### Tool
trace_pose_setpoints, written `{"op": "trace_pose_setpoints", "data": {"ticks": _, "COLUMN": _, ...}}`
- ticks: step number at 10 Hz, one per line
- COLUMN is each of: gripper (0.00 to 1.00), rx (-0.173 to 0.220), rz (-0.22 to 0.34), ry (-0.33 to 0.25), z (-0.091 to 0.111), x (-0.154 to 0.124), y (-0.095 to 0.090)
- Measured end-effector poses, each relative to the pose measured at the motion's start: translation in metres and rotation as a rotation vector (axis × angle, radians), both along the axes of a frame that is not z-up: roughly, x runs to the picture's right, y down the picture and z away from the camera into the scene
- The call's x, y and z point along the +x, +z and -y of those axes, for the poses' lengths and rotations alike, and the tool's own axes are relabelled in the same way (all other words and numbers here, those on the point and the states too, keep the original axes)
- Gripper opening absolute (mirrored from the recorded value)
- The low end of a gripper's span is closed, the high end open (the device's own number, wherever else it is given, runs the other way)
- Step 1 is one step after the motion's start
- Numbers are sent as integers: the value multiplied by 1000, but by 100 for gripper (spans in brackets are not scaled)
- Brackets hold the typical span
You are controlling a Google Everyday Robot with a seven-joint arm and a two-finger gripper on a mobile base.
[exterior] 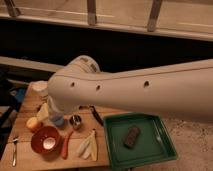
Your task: Place fork in metal cup
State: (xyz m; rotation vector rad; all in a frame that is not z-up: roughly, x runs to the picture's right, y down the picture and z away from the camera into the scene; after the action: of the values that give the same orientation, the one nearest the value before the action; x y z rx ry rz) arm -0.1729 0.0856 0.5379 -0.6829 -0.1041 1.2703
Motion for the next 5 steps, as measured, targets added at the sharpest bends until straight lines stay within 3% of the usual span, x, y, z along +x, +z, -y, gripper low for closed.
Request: {"op": "trace_pose_setpoints", "data": {"ticks": 5, "gripper": 80, "rx": -20, "rz": -42, "ry": -6, "z": 3, "x": 20, "y": 11}}
